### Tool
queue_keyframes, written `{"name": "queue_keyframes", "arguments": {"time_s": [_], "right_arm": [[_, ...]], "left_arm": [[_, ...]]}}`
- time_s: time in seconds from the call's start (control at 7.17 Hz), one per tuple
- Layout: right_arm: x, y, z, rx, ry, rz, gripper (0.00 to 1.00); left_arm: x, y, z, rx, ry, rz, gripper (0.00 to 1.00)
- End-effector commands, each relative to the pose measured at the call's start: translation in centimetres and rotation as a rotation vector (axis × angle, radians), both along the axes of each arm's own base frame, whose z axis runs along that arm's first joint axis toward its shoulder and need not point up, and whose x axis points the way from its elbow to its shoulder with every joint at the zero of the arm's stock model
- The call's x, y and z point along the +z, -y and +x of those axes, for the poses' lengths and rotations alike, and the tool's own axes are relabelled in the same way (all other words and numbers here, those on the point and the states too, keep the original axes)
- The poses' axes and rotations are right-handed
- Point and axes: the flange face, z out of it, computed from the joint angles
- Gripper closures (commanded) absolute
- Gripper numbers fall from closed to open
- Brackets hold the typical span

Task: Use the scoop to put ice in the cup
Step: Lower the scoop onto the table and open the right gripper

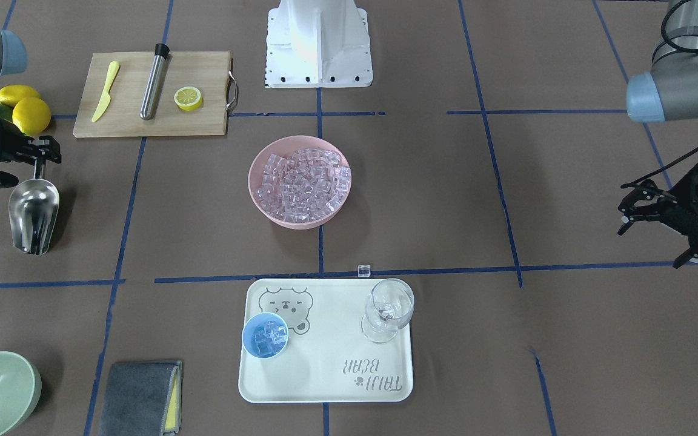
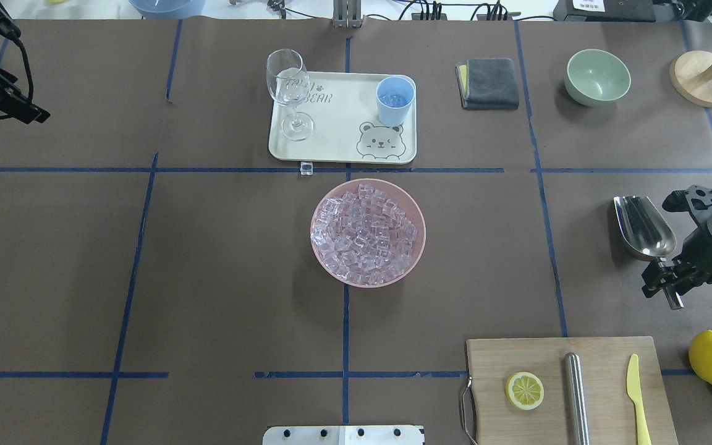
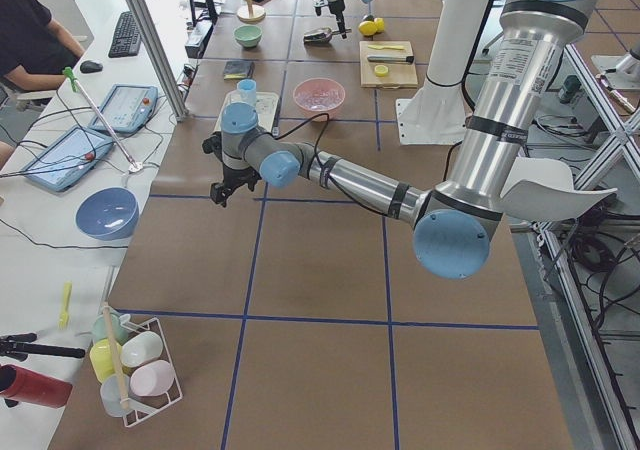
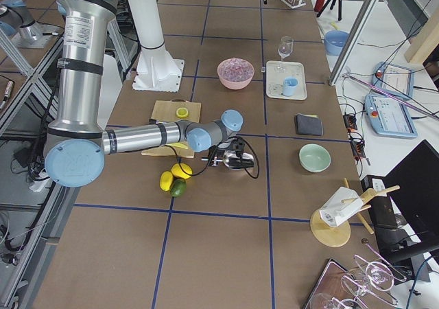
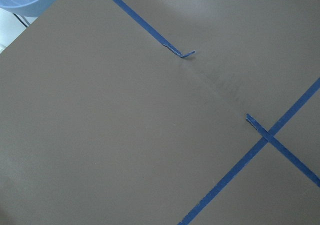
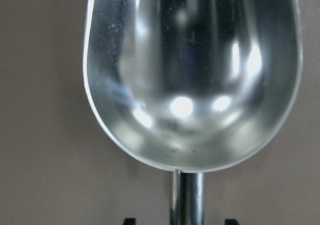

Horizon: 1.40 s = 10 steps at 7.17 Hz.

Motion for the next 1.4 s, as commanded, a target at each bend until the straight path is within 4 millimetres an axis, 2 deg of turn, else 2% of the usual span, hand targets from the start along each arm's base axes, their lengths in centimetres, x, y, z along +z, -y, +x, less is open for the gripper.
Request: {"name": "queue_keyframes", "arguments": {"time_s": [0.0,0.28,0.42,0.56,0.7,0.84,0.98,1.12,1.26], "right_arm": [[-3.2,0.5,1.3,0.031,0.034,0.055,0.00],[-6.3,3.3,8.2,0.198,0.056,0.117,0.00],[-7.1,4.2,10.8,0.257,0.059,0.139,0.00],[-7.5,5.5,11.0,0.289,0.019,0.192,0.00],[-12.1,7.9,10.9,0.319,0.050,0.289,0.00],[-13.4,7.9,11.0,0.322,0.063,0.310,0.00],[-13.1,7.7,11.2,0.330,0.053,0.311,0.00],[-11.9,7.4,11.9,0.341,0.034,0.288,0.00],[-11.0,7.7,12.7,0.350,0.029,0.275,0.00]], "left_arm": [[0.0,0.1,0.0,-0.002,0.002,-0.002,0.00],[0.2,0.0,0.0,-0.002,0.003,-0.006,0.00],[0.4,0.1,0.0,-0.002,0.005,-0.009,0.00],[0.7,-0.1,-0.1,-0.003,0.010,-0.023,0.00],[0.0,0.1,-1.0,-0.019,0.017,-0.031,0.00],[-0.6,0.5,-3.6,-0.056,0.016,-0.011,0.00],[-0.6,1.0,-5.8,-0.102,0.020,-0.012,0.00],[-0.2,1.2,-6.6,-0.114,0.023,-0.023,0.00],[0.6,1.5,-9.4,-0.147,0.022,-0.026,0.00]]}}
